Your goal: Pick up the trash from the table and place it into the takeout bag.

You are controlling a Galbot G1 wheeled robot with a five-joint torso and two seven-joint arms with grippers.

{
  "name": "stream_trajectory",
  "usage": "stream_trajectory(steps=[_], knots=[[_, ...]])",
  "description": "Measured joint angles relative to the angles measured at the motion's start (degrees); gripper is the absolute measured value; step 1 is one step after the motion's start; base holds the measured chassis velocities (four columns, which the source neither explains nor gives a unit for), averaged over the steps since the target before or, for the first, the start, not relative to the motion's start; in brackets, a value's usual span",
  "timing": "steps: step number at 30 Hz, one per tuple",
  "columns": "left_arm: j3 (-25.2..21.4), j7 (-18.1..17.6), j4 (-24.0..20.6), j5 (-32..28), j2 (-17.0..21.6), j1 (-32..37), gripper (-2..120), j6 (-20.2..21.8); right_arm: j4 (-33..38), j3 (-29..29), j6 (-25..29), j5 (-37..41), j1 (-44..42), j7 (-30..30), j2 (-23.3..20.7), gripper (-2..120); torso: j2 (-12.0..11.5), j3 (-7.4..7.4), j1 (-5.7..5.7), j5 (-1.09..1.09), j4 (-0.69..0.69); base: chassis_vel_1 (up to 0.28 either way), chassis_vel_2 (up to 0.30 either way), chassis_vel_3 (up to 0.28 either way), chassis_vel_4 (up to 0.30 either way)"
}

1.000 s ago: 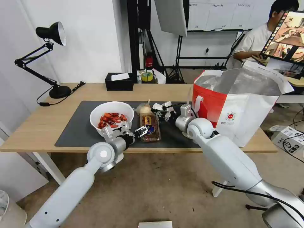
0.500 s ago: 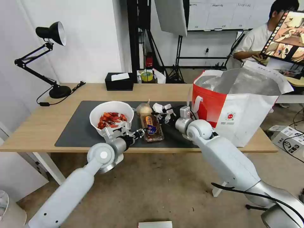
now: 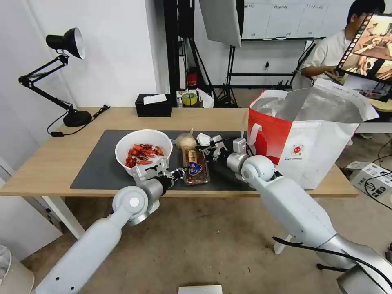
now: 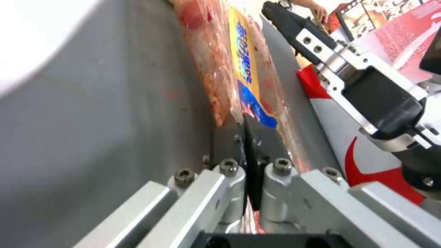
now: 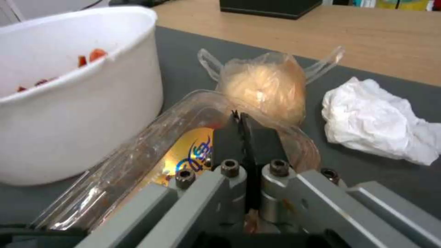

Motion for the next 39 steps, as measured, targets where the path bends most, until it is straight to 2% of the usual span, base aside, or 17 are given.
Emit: stream_trajectory(steps=[18,23,29,32,39], knots=[[-1.7,0.2,-3.9,-0.3,1.4,0.9,0,-0.2,3.1,1.6,0.1,1.3,-0.7,0.5,-0.9,0,0.0,0.0,0.0,0.0,0.0,0.0,0.0,0.0,0.0],[-3.0,0.2,-5.8,-0.5,2.3,2.7,0,-0.2,6.4,3.3,0.8,3.6,-1.7,1.1,-1.7,0,0.0,0.0,0.0,0.0,0.0,0.0,0.0,0.0,0.0],[-5.4,0.2,-8.3,-0.5,3.2,5.2,0,-0.2,12.8,6.5,4.7,6.6,-4.8,3.1,-3.3,0,0.0,0.0,0.0,0.0,0.0,0.0,0.0,0.0,0.0],[-7.4,0.1,-10.2,-0.5,4.0,7.2,0,-0.3,17.3,8.6,8.3,7.1,-8.4,6.7,-3.9,0,0.0,0.0,0.0,0.01,0.0,0.0,0.0,0.0,0.0],[-11.9,0.1,-13.3,-1.1,6.1,10.5,0,-0.3,24.4,12.7,13.9,3.4,-18.1,10.9,-5.2,0,0.0,-0.01,0.0,0.0,0.0,0.0,0.0,0.0,0.0]])
